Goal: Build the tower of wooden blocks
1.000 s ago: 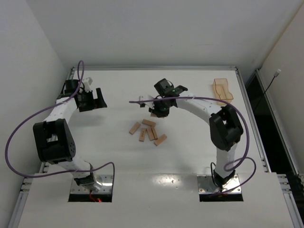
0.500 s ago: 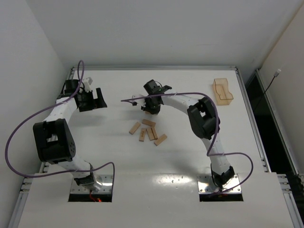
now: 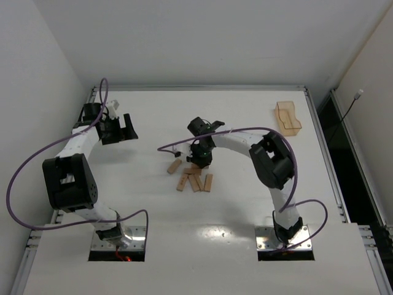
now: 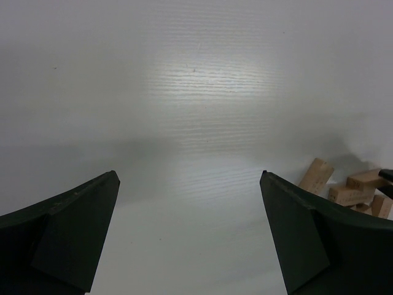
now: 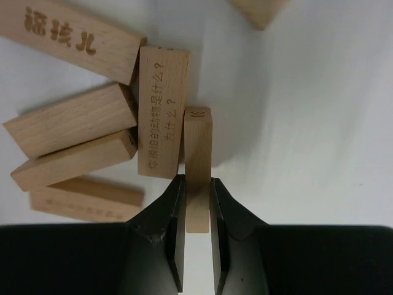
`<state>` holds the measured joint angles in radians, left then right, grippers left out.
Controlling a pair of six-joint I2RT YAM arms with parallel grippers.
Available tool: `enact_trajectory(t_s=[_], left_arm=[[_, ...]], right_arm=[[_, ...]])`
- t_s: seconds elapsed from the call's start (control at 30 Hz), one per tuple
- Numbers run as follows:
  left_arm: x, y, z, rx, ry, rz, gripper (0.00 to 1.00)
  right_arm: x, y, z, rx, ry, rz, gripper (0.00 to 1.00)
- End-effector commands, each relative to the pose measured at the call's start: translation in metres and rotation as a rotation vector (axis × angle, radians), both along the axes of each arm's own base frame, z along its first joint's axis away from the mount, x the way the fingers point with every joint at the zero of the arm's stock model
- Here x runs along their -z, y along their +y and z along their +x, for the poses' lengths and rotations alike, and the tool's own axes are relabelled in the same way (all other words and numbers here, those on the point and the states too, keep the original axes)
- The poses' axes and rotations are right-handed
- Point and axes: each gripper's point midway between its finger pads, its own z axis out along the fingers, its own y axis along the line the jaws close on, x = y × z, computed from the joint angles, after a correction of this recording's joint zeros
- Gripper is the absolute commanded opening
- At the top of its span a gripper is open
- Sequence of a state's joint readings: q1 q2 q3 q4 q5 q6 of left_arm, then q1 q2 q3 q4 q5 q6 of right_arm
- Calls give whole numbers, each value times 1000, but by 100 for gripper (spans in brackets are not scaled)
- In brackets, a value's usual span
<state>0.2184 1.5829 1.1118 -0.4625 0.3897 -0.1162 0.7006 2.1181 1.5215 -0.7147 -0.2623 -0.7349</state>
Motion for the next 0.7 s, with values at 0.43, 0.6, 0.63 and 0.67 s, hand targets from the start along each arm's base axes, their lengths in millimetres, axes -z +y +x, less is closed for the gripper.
enact_trajectory(t_s=[0.43,0.6,0.63,0.67], left_arm=[[-9,0,4,8,-45,-10,100],[-13,-1,6,7,-53,-21,100],[-17,-1,6,7,-62,-19,100],[-18,-1,8,8,-74,-16,100]], right_arm=[[-63,27,-20,108,12,174,0],[-122,54,36,395,58,401,0],[-132,55,48,443,116,476,0],[-139,58,51,560,221,526,0]])
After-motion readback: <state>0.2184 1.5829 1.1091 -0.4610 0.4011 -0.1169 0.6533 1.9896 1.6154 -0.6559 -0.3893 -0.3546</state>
